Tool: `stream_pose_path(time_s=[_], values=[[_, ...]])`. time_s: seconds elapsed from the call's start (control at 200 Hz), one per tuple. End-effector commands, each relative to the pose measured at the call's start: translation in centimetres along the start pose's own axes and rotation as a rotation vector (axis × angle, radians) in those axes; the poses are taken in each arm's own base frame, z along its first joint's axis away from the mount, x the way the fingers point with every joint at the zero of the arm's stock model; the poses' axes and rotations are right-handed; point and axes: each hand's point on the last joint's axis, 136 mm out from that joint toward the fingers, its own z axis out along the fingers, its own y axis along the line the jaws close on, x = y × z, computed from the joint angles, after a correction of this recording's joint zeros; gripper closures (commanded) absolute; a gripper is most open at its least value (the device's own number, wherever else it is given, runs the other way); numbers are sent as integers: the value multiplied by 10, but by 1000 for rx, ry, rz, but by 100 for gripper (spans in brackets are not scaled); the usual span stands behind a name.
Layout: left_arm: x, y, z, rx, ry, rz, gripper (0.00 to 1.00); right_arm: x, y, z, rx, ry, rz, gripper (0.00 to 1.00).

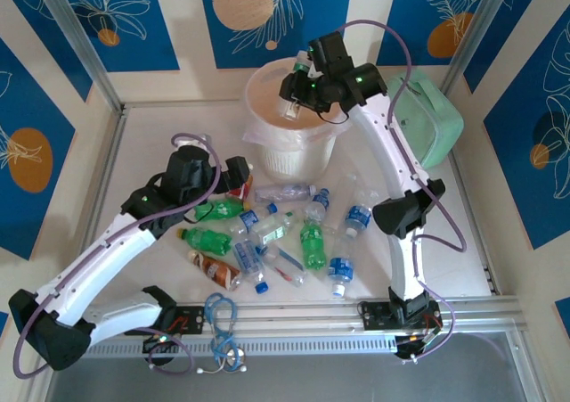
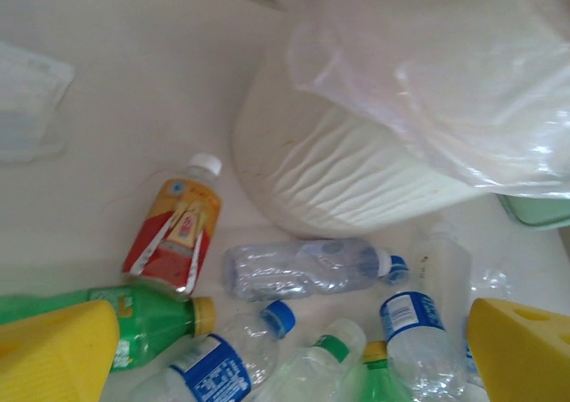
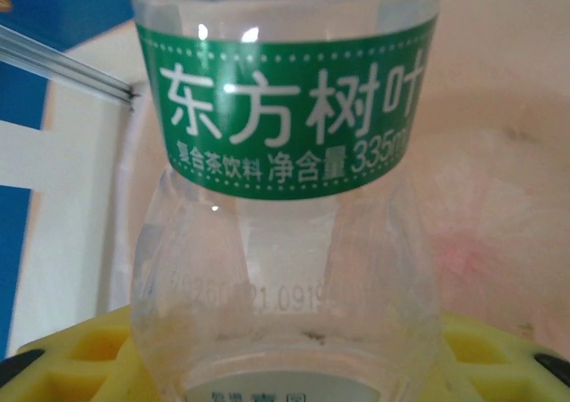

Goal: Put the plastic bottles in the bin

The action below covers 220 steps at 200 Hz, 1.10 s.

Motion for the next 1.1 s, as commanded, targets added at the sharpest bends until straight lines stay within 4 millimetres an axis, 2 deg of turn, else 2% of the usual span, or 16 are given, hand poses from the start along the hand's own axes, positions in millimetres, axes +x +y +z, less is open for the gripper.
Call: stream_pose_path(time_s=[0.0, 0.065, 0.12, 0.235, 0.325, 0.525, 0.67, 0.785, 0.87, 0.97, 1.095], values=[[9, 27, 1, -104, 43, -73, 1, 6, -12, -3, 51, 30, -27, 49], [16, 44, 5, -165, 78, -100, 1, 12, -14, 3, 67, 44, -51, 49], [23, 55, 9, -200, 109, -120, 2, 13, -13, 6, 76, 40, -70, 45], [36, 74, 12, -252, 141, -150, 2, 10, -12, 3, 81, 21, -82, 19], [46, 87, 9, -301, 158, -170, 2, 1, -7, -10, 72, -17, -96, 11], [73, 127, -17, -473, 197, -215, 2, -12, 9, -50, 31, -110, -132, 9], [98, 154, -40, -583, 222, -299, 7, -4, 34, -89, -20, -174, -215, 9], [122, 169, -55, -625, 258, -396, 17, 21, 57, -118, -63, -205, -311, 9], [143, 172, -60, -632, 308, -465, 25, 53, 66, -128, -86, -185, -367, 9], [166, 176, -61, -651, 376, -531, 33, 97, 66, -132, -106, -141, -401, 10], [190, 182, -59, -690, 435, -590, 38, 146, 55, -132, -110, -74, -404, 10]])
